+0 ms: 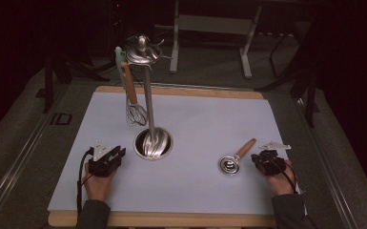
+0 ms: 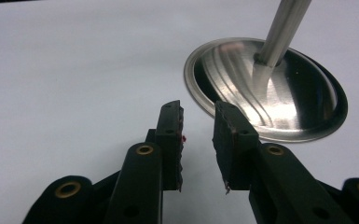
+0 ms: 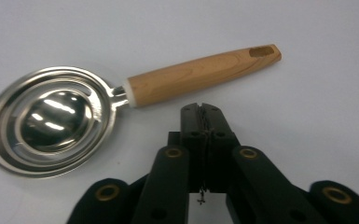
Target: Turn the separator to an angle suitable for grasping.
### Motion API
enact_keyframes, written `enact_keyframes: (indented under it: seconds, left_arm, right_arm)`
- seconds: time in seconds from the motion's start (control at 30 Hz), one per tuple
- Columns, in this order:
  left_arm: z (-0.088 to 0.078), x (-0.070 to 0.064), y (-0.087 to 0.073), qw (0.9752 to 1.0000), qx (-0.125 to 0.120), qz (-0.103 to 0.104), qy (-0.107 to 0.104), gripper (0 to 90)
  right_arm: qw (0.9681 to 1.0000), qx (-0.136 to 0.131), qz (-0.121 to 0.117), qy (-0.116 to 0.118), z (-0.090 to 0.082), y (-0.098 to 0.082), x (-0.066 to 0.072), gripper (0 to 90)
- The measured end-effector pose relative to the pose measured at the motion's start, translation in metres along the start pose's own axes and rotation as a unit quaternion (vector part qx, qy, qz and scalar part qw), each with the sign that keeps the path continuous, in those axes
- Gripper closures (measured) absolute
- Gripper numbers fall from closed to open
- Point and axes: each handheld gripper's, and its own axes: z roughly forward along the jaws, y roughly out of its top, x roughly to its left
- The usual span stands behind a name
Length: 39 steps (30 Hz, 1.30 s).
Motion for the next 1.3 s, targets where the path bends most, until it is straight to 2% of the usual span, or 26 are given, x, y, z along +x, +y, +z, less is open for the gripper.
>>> enact_keyframes:
  seconds: [0.23,0.47,0.5,0.6,0.73,0.83,1.03,1.17,1.3]
  left_arm:
    - [0.002,0.000,0.000,0.9999,0.006,-0.006,0.006,71.8]
    - [0.002,-0.001,0.000,0.9999,0.007,0.003,0.011,71.1]
    - [0.002,-0.001,0.000,0.9999,0.007,0.003,0.011,71.1]
    - [0.002,-0.002,0.000,0.9999,0.006,0.004,0.011,70.7]
    - [0.002,-0.003,0.000,0.9999,0.008,0.008,0.012,70.6]
    - [0.002,-0.003,0.000,0.9998,0.009,0.010,0.013,70.6]
    - [0.002,-0.004,0.000,0.9998,0.009,0.012,0.014,70.6]
    - [0.002,-0.004,0.000,0.9998,0.010,0.011,0.013,70.6]
    - [0.002,-0.004,0.000,0.9998,0.010,0.013,0.013,70.6]
  right_arm:
    - [0.9998,0.006,0.012,-0.012,0.009,-0.003,-0.002,90.0]
    - [0.9996,0.012,0.021,-0.010,0.024,0.001,-0.004,90.0]
    - [0.9997,0.013,0.019,-0.010,0.026,0.002,-0.004,90.0]
    - [0.9993,0.018,0.003,-0.031,0.033,0.004,0.000,90.0]
    - [0.9992,0.023,0.003,-0.033,0.039,0.013,-0.002,90.0]
    - [0.9993,0.029,0.003,-0.022,0.045,0.020,-0.002,90.0]
    - [0.9990,0.039,-0.021,0.013,0.057,0.039,0.008,90.0]
    - [0.9972,0.040,-0.046,0.043,0.065,0.055,0.023,90.0]
    - [0.9948,0.044,-0.071,0.057,0.070,0.069,0.042,90.0]
